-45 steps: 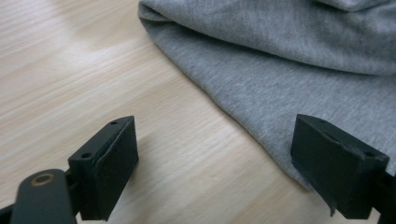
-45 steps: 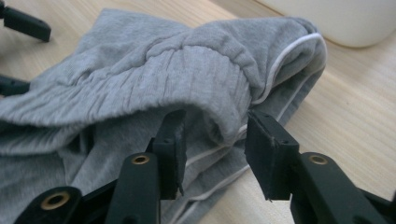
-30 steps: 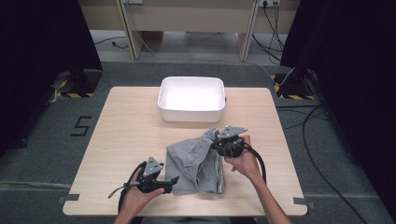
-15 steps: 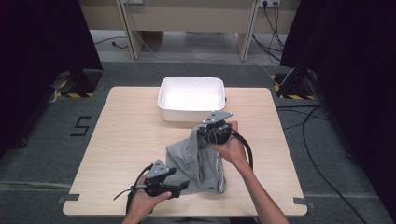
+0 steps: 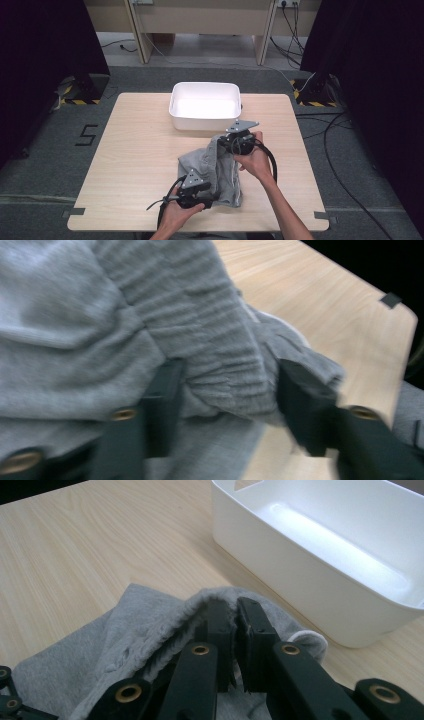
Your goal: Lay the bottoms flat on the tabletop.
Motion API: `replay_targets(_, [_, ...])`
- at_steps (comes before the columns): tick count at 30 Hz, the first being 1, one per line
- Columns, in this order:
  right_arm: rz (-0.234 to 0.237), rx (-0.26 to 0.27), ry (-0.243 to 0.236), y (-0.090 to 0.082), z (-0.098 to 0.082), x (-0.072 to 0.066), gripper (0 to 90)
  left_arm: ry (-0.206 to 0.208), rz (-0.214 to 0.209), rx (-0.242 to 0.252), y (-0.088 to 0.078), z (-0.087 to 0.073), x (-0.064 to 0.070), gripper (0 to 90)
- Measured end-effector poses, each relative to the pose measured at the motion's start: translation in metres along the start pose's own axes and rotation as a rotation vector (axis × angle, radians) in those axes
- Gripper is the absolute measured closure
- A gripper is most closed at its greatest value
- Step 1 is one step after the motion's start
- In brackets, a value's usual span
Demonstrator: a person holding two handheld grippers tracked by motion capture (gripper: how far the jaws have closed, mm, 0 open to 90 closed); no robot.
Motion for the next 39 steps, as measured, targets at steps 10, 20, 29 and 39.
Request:
replay_targets(10, [-0.016,0.011,0.017,-0.027,-0.018,0.01,85.7,0.163,0.026,-0.05,-0.044,0.029,-0.009,82.5])
replay_targets(20, [0.006,0.089,0.027,-0.086,-0.027,0.01,87.2,0.207,0.078,-0.03,-0.093,0.097,-0.03,83.4])
replay_targets(29, [0.024,-0.008,0.062,-0.064,-0.059,0.015,87.8,0.156,0.143,-0.068,-0.046,0.118,-0.06,82.0])
replay_targets(39, [0.02,-0.108,0.176,-0.008,-0.097,0.039,86.5,0.006,0.188,-0.053,-0.008,0.114,-0.099,65.7])
Point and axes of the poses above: each handheld gripper's, and its own axes: y roughly forward along the jaws, z roughly out of its top, x roughly to its right, the point moved 4 cm from there along y, roughly forward along the jaws, and after that the axes turned 15 degrees about -y, right-handed, at the moved point
